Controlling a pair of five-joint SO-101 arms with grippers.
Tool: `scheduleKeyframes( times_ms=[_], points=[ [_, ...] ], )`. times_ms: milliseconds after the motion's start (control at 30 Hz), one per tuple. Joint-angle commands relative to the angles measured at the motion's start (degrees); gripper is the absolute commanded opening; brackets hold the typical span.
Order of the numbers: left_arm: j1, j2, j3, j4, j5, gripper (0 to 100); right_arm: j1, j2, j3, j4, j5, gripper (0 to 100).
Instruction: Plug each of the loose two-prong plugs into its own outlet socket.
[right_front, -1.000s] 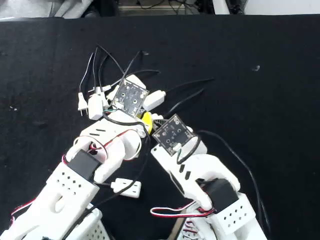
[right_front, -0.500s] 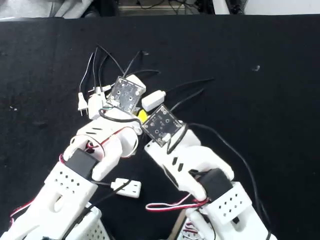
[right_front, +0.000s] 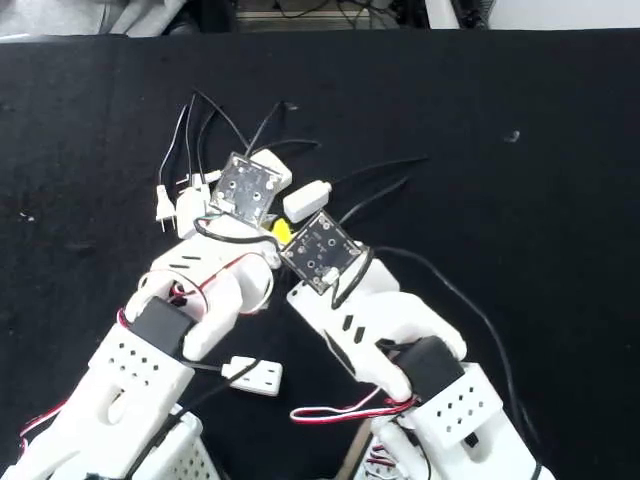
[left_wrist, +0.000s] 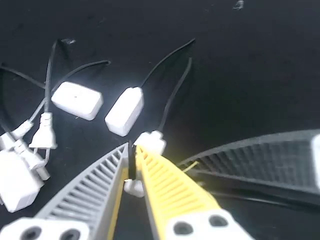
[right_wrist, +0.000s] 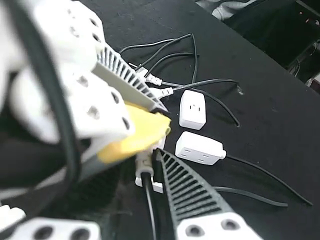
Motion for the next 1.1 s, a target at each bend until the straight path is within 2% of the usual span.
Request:
scheduleKeyframes(
  times_ms=[0,100,267,433,667,933,1067],
  points=[
    [-4.35,-3.08,-2.42,-0.26,-0.26,3,-0.7,0.04,-3.74,-0.88,0.62,1.1],
    [-6.29,-7.3,-1.8,-0.26,-0.26,3,-0.7,0.04,-3.82,-0.35,0.7,1.1],
    [-3.82,-10.9,0.4,-0.7,-0.26,3,-0.79,0.48,-3.82,-0.44,0.7,1.1],
    [-2.24,-7.38,0.75,-0.97,-0.26,3,-0.88,0.04,-3.91,-0.44,0.62,1.1],
    [-2.24,3.25,-0.13,-5.36,-0.35,3,-0.79,0.04,-3.91,-0.44,0.62,1.1],
    [-2.07,4.13,-1.01,-3.16,-0.26,3,-0.79,0.04,-4.0,-0.53,0.62,1.1],
    [0.31,4.13,-0.92,-3.08,-0.26,3,-0.79,0.04,-4.09,-0.53,0.62,1.1]
  ],
)
